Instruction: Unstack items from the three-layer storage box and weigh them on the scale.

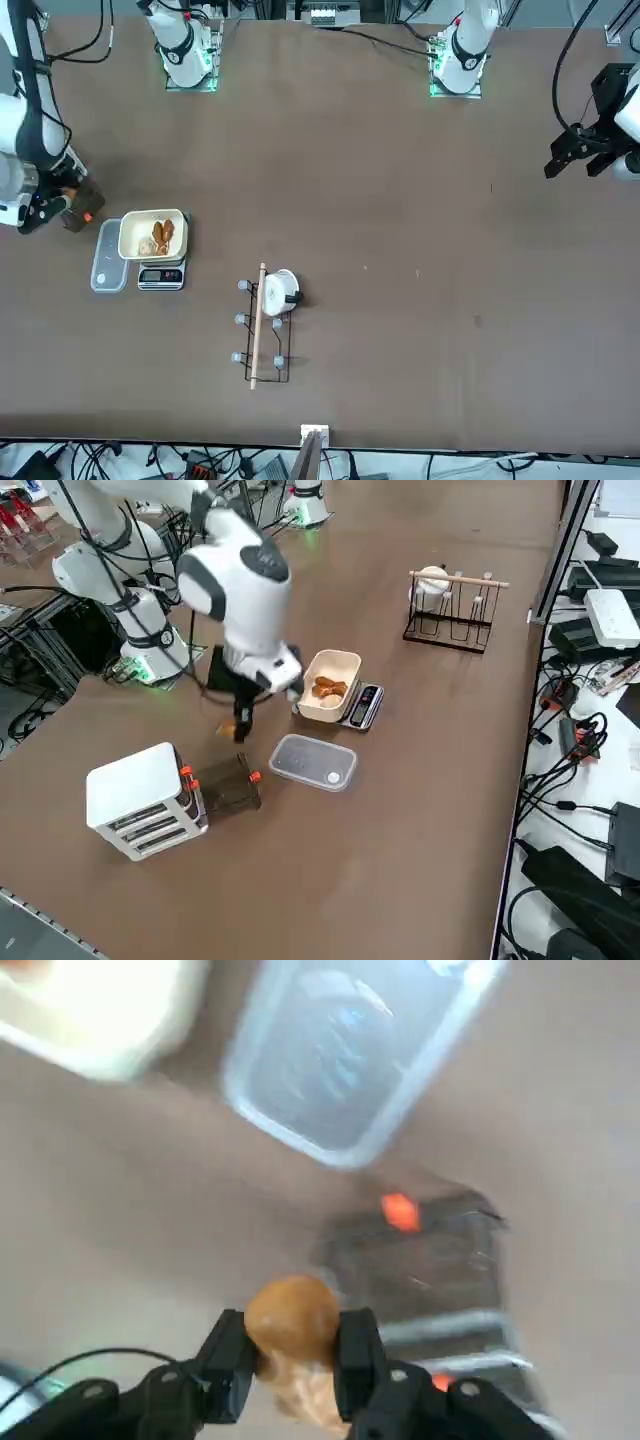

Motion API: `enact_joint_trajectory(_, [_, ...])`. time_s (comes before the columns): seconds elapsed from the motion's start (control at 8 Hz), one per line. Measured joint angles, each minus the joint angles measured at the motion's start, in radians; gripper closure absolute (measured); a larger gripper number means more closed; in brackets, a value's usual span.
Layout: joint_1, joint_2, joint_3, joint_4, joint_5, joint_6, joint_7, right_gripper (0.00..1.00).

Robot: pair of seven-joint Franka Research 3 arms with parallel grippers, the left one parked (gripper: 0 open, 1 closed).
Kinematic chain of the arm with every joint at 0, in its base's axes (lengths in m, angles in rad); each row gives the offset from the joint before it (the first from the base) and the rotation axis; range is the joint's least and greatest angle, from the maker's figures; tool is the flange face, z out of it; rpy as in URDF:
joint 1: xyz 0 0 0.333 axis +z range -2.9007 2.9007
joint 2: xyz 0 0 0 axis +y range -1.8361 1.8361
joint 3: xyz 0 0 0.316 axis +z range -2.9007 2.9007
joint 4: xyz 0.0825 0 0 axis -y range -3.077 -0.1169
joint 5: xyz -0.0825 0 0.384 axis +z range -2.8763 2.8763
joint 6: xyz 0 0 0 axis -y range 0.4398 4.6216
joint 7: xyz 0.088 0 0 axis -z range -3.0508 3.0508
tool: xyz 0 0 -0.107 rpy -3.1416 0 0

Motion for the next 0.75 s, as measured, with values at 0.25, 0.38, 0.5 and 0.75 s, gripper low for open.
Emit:
enact_joint_trajectory(0.25, [0.088,-0.004,0.014,0.032,0.141,-0.042,0.194,0.56])
enact_joint_trajectory(0.38, [0.136,0.007,0.016,0.038,0.186,-0.027,0.296,0.56])
enact_joint_trajectory(0.5, [0.175,0.028,0.019,0.044,0.228,0.013,0.372,0.56])
enact_joint_trajectory(0.75, [0.224,0.087,0.019,0.054,0.266,0.104,0.432,0.56])
